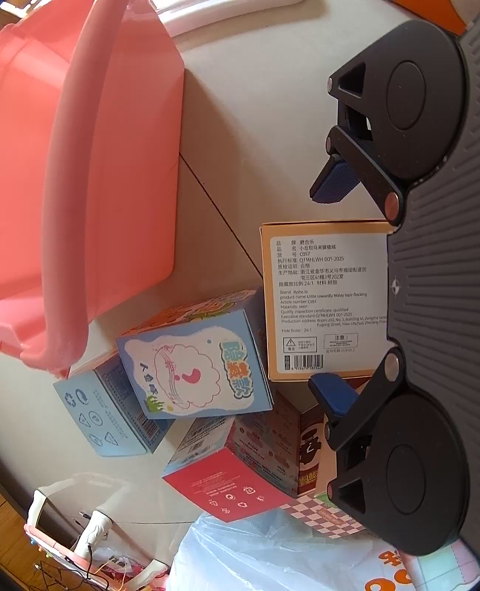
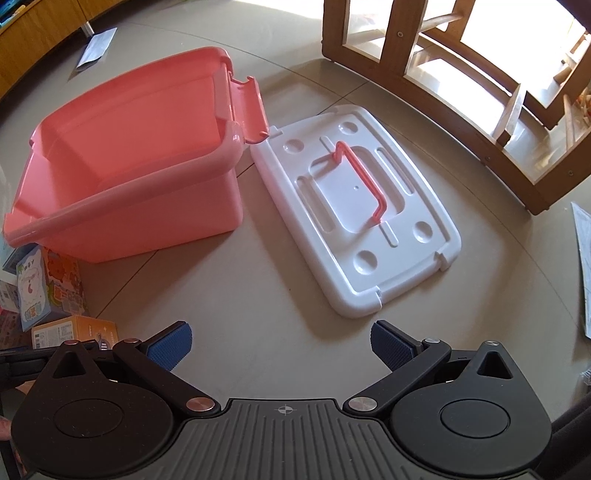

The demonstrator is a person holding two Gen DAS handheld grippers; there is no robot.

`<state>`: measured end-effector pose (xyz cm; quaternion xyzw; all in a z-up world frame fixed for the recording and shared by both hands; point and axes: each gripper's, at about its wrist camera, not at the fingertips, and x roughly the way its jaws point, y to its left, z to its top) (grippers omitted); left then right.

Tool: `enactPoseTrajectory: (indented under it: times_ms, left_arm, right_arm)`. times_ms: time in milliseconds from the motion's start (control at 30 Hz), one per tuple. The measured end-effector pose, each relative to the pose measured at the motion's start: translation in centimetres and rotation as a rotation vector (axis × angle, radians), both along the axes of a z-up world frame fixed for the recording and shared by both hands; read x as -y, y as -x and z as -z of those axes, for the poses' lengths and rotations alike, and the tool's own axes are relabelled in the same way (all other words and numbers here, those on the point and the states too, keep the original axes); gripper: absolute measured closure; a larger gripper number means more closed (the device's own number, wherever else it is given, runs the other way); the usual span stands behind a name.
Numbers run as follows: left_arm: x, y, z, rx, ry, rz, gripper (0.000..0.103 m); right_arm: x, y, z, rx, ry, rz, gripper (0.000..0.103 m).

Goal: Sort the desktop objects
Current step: 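Close the left gripper on the orange-and-white box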

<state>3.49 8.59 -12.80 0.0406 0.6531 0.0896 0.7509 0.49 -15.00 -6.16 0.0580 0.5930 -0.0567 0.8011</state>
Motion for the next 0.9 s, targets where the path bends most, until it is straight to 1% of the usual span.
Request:
enactPoseTrajectory:
  times_ms: [100, 133, 167, 233, 367, 433, 500, 733, 900]
  left_arm:
    - [0.3, -0.2, -0.1, -0.01, -0.008, -0.005, 0.003]
    - [0.4, -0.2, -0.1, -0.012, 0.0, -0.003, 0.004]
    - [0.6, -0.2, -0.2, -0.015, 0.036, 0.0, 0.006]
    - [1.1, -0.3, -0.6, -0.007, 0.067, 0.01, 0.005]
    - [2.0, -0.3, -0.6, -0.015, 0.037, 0.024, 0.006]
    - [1.7, -0.3, -0.5, -0.024, 0.005, -0.007, 0.006]
    - [1.2, -0.2, -0.4, -0.028, -0.005, -0.034, 0.006]
    - [-0.4, -0.4, -0.7, -0.002, -0.051, -0.086, 0.006]
    - [-0.1, -0.4, 0.0, -0.019, -0.034, -0.067, 0.003]
  right_arm:
    - [0.0, 0.0, 0.0, 0.0, 0.0, 0.001, 0.0]
    - [0.1, -0.1, 0.0, -0.001, -0.001, 0.003, 0.0]
    - [0.1, -0.1, 0.0, -0.001, -0.001, 0.004, 0.0]
    - [0.2, -0.1, 0.1, -0.002, -0.002, 0.007, 0.0]
    - [0.3, -0.1, 0.0, -0.001, -0.005, 0.009, 0.0]
    - [0.4, -0.1, -0.1, 0.001, -0.004, 0.01, 0.0]
    - [0.5, -0.1, -0.1, 0.002, -0.007, 0.017, 0.0]
    - [0.4, 0.0, 0.1, -0.002, -0.013, 0.013, 0.0]
    - [0.3, 0.0, 0.1, -0.001, -0.01, 0.01, 0.0]
